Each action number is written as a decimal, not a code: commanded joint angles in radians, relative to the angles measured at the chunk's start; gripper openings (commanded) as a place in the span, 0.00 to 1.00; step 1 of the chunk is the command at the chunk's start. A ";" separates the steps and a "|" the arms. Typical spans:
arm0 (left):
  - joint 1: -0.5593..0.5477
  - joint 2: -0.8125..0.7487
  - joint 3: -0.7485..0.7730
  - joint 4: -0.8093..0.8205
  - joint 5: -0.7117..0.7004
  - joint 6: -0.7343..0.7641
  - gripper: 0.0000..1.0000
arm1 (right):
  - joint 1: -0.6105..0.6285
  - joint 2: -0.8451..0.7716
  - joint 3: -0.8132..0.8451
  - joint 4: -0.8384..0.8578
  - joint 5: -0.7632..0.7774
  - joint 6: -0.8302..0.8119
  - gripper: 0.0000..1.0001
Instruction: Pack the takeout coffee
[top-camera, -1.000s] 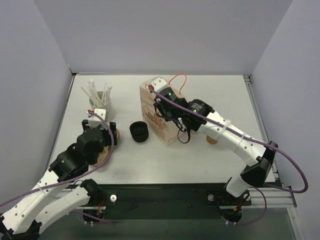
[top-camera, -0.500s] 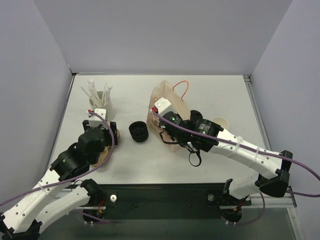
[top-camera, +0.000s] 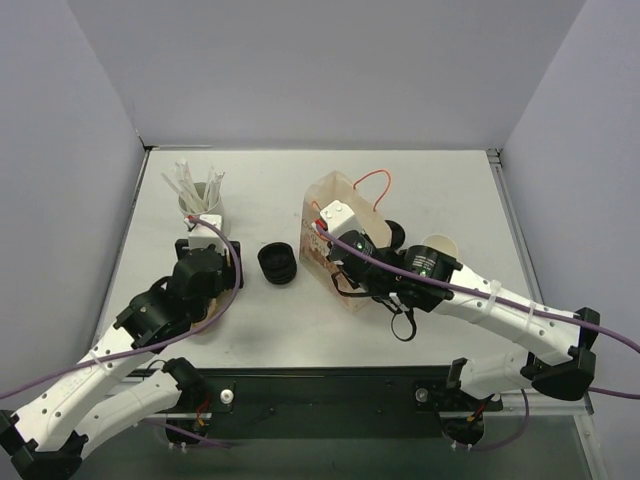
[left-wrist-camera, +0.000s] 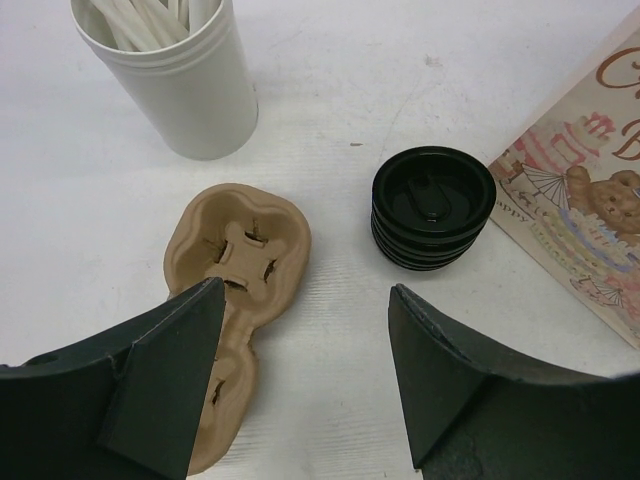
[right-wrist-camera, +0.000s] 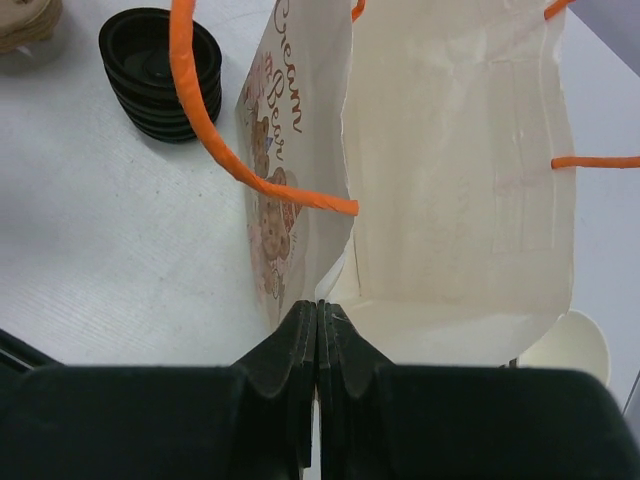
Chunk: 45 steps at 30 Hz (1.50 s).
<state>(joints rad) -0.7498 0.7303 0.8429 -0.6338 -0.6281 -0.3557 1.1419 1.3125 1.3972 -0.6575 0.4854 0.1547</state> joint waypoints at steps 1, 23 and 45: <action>0.006 0.024 0.027 -0.007 -0.012 -0.035 0.76 | 0.019 -0.048 -0.033 -0.040 0.004 0.023 0.00; 0.141 0.104 0.059 -0.199 0.008 -0.374 0.70 | 0.064 -0.199 -0.109 -0.099 -0.099 -0.047 0.00; 0.438 0.211 -0.033 -0.100 0.200 -0.459 0.67 | 0.156 -0.311 -0.150 -0.068 -0.065 -0.084 0.28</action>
<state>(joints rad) -0.3176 0.9421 0.8089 -0.8066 -0.4454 -0.8001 1.2911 1.0344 1.2396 -0.7155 0.3534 0.0624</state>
